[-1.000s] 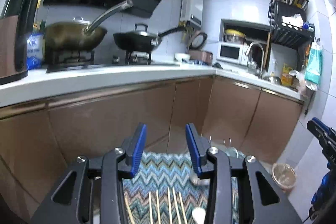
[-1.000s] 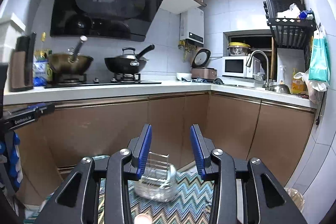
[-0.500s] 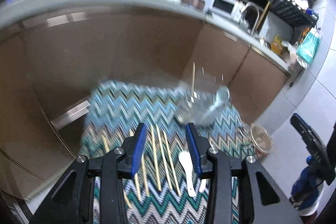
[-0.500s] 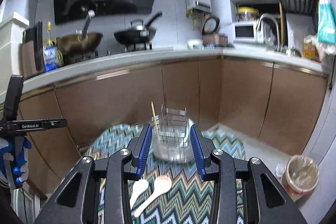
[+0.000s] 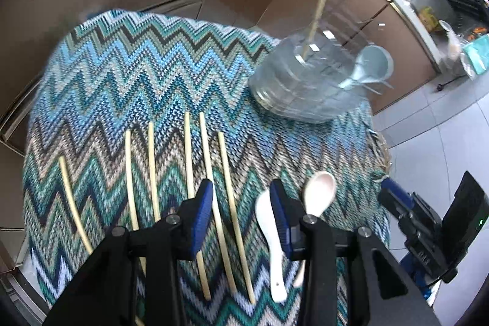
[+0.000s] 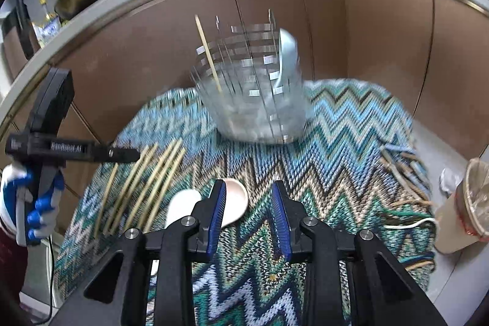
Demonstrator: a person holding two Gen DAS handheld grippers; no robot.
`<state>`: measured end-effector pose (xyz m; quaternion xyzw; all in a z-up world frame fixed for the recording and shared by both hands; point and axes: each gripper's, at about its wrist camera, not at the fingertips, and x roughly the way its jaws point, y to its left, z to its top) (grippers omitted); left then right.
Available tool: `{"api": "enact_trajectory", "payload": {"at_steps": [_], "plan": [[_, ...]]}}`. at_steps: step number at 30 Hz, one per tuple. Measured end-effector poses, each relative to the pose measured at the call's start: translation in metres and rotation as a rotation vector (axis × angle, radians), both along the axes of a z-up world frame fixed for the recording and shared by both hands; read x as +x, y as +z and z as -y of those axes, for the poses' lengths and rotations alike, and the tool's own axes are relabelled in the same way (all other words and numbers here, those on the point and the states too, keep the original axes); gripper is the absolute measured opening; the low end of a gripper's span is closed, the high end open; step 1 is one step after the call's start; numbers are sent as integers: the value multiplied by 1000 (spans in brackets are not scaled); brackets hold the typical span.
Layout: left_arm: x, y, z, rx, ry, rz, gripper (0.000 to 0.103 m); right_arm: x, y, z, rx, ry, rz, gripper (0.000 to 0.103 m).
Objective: Organize utensils
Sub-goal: 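Grasp another white spoon with the right tool while the left tool grasps a chopstick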
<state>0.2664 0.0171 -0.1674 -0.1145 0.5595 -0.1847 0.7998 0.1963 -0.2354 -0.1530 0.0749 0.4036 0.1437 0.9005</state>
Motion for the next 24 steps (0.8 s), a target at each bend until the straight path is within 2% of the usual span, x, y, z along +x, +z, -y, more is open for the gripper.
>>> {"api": "enact_trajectory", "payload": {"at_steps": [12,24], "plan": [[42,-30,10,68,4,-79,24,29,-36,-1,14,55,-75,29],[53,-48,21,100,-2,-125,18,54,-55,-12,53,133,-143,28]]}}
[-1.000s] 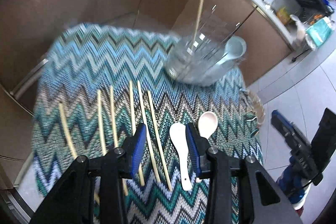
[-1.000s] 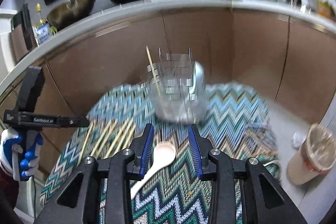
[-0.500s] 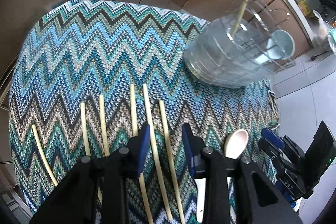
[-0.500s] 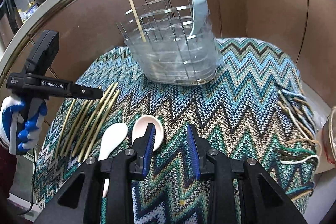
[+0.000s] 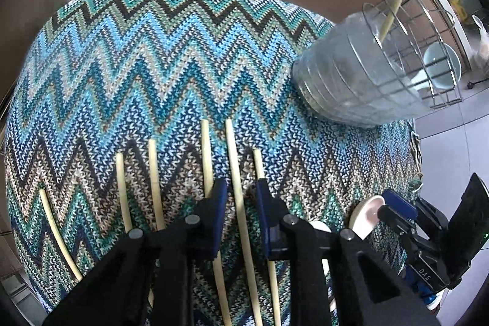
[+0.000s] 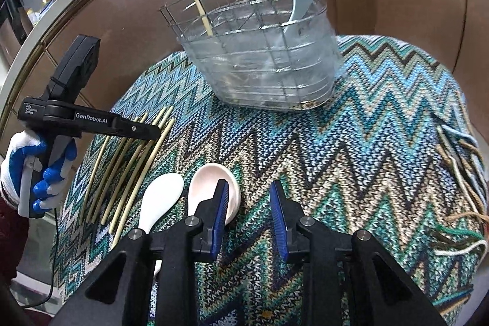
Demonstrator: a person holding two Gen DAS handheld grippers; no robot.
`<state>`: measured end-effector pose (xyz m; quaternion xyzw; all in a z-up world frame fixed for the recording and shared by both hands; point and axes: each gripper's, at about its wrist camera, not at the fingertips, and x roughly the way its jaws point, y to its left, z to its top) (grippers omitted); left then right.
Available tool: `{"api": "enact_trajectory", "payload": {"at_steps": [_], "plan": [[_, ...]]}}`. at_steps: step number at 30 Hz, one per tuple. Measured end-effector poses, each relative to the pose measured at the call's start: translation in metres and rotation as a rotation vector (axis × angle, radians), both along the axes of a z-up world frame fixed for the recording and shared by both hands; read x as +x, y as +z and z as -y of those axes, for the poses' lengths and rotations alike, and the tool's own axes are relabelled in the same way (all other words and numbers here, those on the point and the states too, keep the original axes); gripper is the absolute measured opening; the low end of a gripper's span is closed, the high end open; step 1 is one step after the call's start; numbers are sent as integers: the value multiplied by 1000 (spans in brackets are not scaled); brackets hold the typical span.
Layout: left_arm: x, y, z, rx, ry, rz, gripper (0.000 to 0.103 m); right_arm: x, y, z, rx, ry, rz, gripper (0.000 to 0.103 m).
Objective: Organize utensils
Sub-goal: 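Grasp another white spoon with the right tool while the left tool grasps a chopstick, then carry the spoon and chopstick over the wire holder and release both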
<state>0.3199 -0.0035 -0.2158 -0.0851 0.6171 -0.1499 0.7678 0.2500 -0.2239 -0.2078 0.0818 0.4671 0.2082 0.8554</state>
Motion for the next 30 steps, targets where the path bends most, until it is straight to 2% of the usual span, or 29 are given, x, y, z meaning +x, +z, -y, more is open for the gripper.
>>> {"api": "enact_trajectory", "payload": {"at_steps": [8,9,11,13,19,25,30], "plan": [[13,-6,13,0,-1,-32,18,20,-14,-1,56,83,-72,28],[15,-7,14,0,0,-34,16,22,-15,-2,58,90,-76,27],[19,-8,11,5,6,-37,10,27,-18,-5,60,111,-86,16],[22,-11,8,6,21,-36,7,26,-18,-5,67,130,-86,10],[18,-12,0,-1,57,-13,5,19,-11,-17,24,160,-57,9],[-9,13,-5,-29,74,50,5,-3,15,-10,7,143,6,8],[-40,48,-15,-62,84,139,5,-28,48,-11,-15,122,81,8]]}}
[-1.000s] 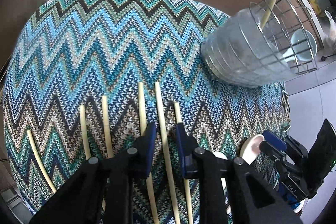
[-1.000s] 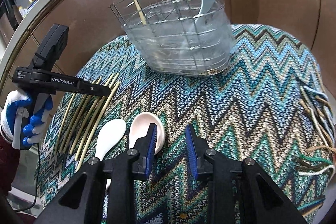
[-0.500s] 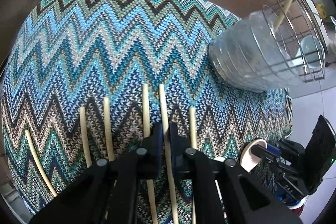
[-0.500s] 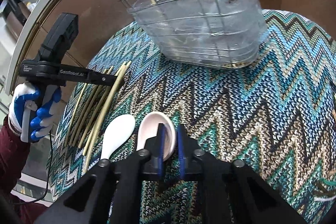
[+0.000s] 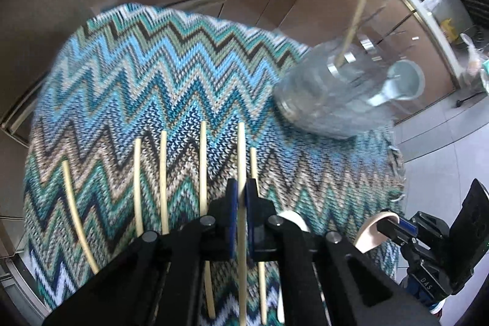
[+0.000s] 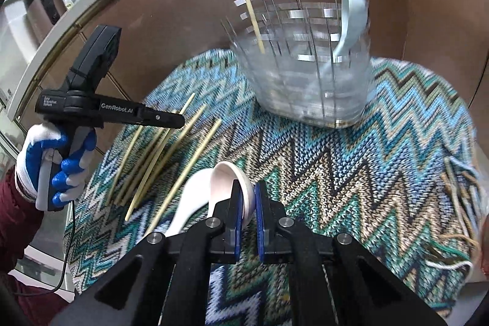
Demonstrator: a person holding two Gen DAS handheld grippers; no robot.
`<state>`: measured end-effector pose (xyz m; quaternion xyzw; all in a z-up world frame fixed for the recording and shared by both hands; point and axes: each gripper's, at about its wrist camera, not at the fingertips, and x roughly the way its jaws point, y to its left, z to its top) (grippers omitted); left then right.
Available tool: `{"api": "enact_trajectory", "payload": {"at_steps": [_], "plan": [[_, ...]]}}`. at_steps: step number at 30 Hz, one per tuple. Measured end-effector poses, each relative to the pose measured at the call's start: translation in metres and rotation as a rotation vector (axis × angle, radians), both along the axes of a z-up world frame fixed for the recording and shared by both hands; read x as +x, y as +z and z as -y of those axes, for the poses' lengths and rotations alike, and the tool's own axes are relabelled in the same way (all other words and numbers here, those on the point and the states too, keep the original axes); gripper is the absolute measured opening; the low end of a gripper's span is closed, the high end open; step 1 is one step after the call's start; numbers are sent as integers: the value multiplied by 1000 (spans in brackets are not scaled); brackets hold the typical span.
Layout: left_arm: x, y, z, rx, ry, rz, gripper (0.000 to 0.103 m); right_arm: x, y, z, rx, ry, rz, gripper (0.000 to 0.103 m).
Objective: Organize utensils
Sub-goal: 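Carry the spoon and chopstick over the wire holder and release both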
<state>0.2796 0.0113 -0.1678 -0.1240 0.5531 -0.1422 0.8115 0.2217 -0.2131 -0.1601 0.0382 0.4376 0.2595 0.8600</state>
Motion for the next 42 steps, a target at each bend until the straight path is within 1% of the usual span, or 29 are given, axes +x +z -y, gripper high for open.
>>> {"api": "enact_trajectory", "payload": {"at_steps": [4,9,13,16,18,20,24,28,31,34,39,42], "plan": [[-26,30,-8,-28,10,83,5,-26,25,2,-20,-8,61,8],[-65,66,-23,-72,44,211,5,-57,49,-2,-32,-33,126,8],[-96,93,-41,-133,74,297,5,-81,70,-3,-32,-50,173,8],[-118,114,-47,-166,93,366,5,-102,90,-10,-52,-61,228,8],[-133,132,-52,-204,97,427,5,-113,102,-13,-65,-73,266,8],[-140,146,-56,-223,98,473,5,-123,118,-15,-76,-93,315,8],[-154,178,-55,-230,105,588,5,-130,142,-12,-90,-141,391,8],[-149,202,-46,-243,106,678,5,-124,165,-5,-106,-221,480,8],[-137,219,-34,-254,110,727,5,-109,180,3,-138,-303,558,8],[-116,233,-18,-253,119,782,5,-89,189,12,-166,-372,618,8],[-77,242,13,-228,130,867,5,-57,192,21,-191,-436,684,8],[-46,238,34,-220,144,897,5,-32,186,20,-211,-447,703,8]]}}
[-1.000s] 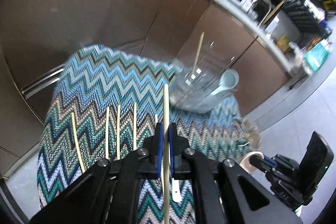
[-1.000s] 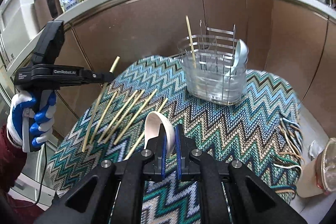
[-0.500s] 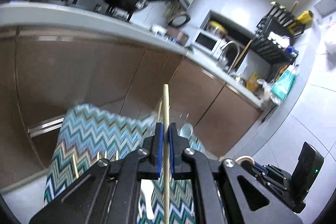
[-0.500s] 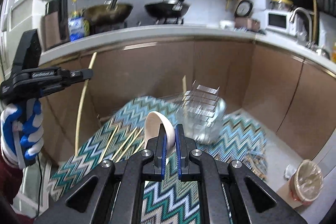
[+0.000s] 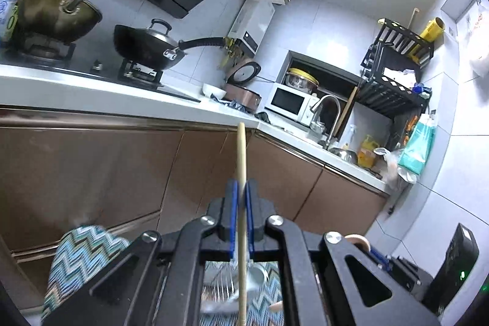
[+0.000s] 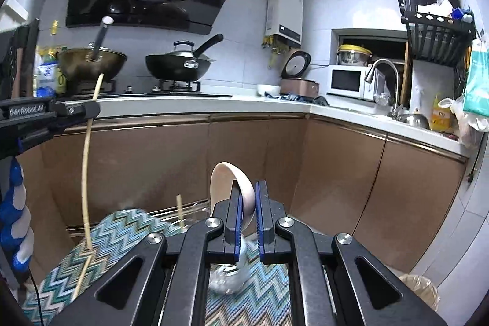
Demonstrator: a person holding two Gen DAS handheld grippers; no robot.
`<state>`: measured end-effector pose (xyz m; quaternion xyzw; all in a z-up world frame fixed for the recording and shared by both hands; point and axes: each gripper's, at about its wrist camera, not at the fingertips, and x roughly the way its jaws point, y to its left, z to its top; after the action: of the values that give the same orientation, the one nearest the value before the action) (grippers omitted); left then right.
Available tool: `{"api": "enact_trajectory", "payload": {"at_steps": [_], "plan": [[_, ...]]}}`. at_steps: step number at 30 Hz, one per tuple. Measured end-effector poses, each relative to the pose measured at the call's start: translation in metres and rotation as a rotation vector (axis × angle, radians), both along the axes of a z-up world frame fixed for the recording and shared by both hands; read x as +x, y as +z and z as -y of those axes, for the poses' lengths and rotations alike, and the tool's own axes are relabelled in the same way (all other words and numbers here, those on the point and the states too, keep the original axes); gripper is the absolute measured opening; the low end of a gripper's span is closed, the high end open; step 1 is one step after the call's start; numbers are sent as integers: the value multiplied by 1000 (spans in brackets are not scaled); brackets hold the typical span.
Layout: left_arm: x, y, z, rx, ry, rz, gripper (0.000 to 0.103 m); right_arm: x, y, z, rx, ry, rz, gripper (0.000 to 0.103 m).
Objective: Organize utensils
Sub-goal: 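Carry the spoon and chopstick over the wire holder and release both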
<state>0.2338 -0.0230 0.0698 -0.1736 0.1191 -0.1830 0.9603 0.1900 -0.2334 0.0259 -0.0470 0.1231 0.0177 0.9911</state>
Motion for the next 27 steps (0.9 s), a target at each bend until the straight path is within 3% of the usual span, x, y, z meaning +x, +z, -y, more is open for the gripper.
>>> {"api": "enact_trajectory", "payload": {"at_steps": [6,12,23,25,27], "plan": [[52,-35,36,26,70,38,5,45,-30,0,-27,-30,-4,8],[90,-76,56,50,114,23,5,80,-60,5,-19,-44,-39,8],[105,-137,65,113,193,47,7,100,-105,-5,-12,-30,-80,10],[104,-144,64,124,192,37,11,100,-111,-7,-16,-31,-91,17],[100,-144,59,117,192,37,25,98,-112,-7,-14,-28,-95,25]]}}
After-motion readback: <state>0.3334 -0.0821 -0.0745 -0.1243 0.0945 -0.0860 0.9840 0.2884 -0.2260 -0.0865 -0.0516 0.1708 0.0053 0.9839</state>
